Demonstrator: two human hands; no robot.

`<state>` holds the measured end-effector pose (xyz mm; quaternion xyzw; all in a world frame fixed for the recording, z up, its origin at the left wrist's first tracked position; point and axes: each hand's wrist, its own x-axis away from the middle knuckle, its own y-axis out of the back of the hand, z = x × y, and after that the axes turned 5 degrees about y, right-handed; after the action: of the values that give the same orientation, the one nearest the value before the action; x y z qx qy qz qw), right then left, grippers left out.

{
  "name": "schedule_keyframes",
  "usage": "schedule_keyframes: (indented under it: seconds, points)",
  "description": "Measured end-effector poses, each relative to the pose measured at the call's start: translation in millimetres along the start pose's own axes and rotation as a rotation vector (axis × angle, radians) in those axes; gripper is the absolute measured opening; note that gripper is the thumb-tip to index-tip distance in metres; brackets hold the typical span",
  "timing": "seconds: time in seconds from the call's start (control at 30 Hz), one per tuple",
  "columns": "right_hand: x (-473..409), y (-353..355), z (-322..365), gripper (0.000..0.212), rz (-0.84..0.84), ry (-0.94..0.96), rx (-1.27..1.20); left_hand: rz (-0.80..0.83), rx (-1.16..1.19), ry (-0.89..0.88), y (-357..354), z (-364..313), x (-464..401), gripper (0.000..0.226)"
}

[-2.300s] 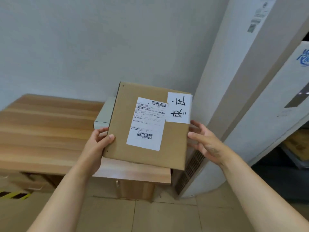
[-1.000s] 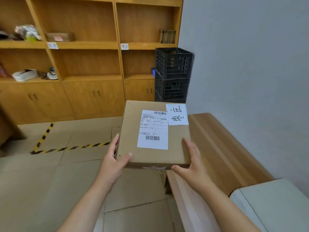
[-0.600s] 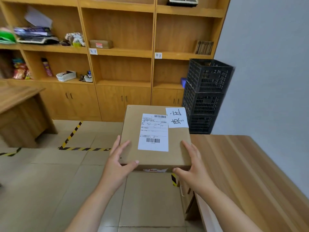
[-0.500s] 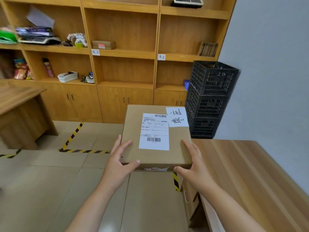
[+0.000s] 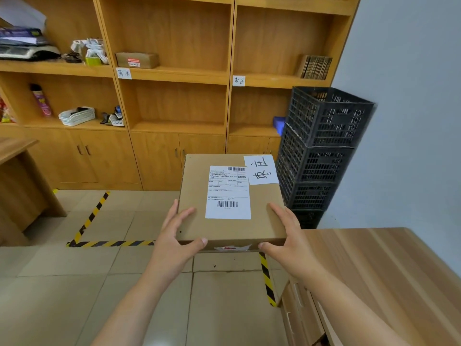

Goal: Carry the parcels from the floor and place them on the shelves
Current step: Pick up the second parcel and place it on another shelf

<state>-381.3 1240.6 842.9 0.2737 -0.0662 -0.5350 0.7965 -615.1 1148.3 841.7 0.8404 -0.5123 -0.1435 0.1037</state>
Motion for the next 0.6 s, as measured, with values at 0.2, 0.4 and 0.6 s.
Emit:
schedule_keyframes:
  seconds: [0.2,0.4,0.6]
  points:
    - [-96,7,-36,0.085,0.034,0.028,-0.030,-0.036,-0.046,-0.002,-29,7,-88,0.065]
    - [-214,44,-65,0.086,0.051,0.053,-0.041,-0.079,-0.080,0.005,-72,-12,-197,0.066]
    - [-317,75,-90,0.086,0.075,0.092,-0.039,-0.116,-0.072,-0.007,-114,-24,-289,0.066]
